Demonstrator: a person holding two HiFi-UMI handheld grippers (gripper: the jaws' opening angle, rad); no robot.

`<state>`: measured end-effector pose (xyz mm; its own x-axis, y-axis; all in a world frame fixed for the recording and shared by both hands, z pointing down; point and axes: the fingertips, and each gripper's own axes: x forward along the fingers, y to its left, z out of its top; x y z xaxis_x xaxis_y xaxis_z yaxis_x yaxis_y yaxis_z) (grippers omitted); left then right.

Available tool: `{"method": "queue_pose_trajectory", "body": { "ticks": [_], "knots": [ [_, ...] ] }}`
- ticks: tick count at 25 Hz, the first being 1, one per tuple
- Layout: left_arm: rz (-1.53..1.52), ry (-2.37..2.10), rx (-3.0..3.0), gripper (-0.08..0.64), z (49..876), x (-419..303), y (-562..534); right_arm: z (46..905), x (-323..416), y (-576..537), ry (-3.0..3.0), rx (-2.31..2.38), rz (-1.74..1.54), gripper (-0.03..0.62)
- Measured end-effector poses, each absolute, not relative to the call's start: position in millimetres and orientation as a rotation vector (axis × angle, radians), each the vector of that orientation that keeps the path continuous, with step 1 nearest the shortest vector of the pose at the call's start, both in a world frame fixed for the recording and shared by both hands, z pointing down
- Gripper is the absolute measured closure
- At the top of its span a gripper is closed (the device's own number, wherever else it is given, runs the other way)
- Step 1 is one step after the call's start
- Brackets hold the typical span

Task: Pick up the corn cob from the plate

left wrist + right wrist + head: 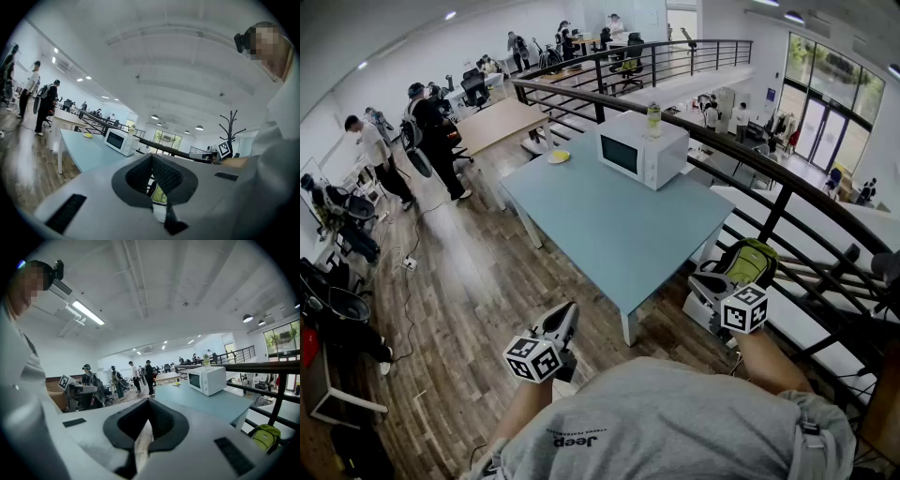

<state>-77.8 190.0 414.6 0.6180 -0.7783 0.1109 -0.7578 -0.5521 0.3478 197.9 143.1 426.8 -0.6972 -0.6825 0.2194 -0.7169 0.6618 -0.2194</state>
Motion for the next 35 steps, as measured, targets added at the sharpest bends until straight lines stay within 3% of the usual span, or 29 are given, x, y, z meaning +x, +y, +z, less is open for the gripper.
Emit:
{"method": "queue_pose_trajectory", "body": {
  "ticks": [22, 35],
  "knots": [
    [-0.060, -1.227, 2.484, 0.541, 413.6, -59.3, 177.2, 423.0, 208.7, 133.0, -2.814, 1.130, 0.499, 0.577],
    [-0.044, -1.265, 2.445, 0.541, 422.3, 7.2, 166.9, 441.3, 260.3, 118.2, -2.856, 1.017, 0.510, 0.577]
  ]
}}
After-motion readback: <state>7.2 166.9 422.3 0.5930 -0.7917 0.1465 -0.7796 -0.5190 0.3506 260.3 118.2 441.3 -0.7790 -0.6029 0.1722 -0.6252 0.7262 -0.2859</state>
